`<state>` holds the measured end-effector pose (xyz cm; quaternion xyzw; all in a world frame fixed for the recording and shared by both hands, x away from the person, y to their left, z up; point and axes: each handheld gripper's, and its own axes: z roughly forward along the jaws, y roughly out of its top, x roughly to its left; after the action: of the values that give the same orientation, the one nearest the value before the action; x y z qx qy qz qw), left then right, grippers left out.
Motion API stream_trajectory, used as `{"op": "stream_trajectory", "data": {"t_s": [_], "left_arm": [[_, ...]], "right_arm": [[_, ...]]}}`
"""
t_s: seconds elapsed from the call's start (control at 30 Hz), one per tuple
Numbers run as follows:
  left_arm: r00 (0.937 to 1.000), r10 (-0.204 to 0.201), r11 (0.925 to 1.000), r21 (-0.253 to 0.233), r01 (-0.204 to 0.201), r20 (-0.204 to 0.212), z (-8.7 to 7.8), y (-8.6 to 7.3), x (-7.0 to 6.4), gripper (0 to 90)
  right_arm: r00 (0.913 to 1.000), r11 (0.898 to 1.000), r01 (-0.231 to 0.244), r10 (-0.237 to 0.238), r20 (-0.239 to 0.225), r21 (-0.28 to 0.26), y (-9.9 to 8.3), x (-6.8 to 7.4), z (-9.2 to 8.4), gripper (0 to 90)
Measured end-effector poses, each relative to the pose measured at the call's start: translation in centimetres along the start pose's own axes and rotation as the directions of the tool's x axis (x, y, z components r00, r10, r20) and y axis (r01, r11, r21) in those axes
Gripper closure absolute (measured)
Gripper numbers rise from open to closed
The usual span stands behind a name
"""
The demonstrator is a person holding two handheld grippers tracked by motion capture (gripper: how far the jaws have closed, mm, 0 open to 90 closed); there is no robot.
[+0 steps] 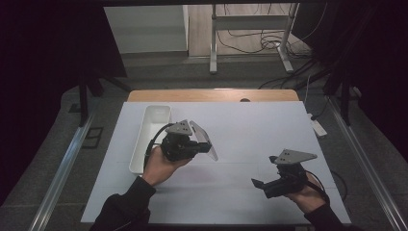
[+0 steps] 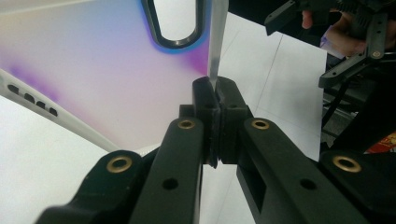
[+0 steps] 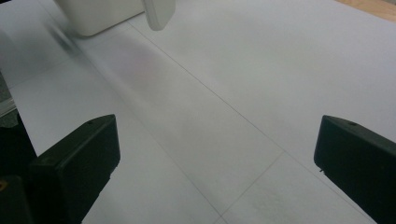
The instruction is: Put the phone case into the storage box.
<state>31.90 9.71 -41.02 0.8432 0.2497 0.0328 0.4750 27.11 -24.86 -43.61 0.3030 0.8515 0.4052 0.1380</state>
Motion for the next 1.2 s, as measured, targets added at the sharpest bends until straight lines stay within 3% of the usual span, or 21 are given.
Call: {"op": "stream_trajectory", "data": {"t_s": [0.23,0.6,1.2], "left_arm": [[0.9999,-0.011,0.9998,0.018,0.011,-0.008,0.1,0.4,0.5,88.0],[0.9980,-0.015,0.9992,0.035,0.017,-0.061,-0.8,1.2,1.7,88.0],[0.9903,-0.047,0.9977,0.043,0.053,-0.131,-2.5,2.2,3.7,88.0]], "right_arm": [[0.9998,1.000,-0.014,0.014,0.013,-0.004,-0.5,-0.2,-0.6,0.2],[0.9986,0.999,-0.044,0.045,0.029,-0.018,-1.3,-0.5,-1.6,0.0],[0.9920,0.994,-0.102,0.104,0.072,-0.029,-3.3,-1.4,-3.8,0.0]]}}
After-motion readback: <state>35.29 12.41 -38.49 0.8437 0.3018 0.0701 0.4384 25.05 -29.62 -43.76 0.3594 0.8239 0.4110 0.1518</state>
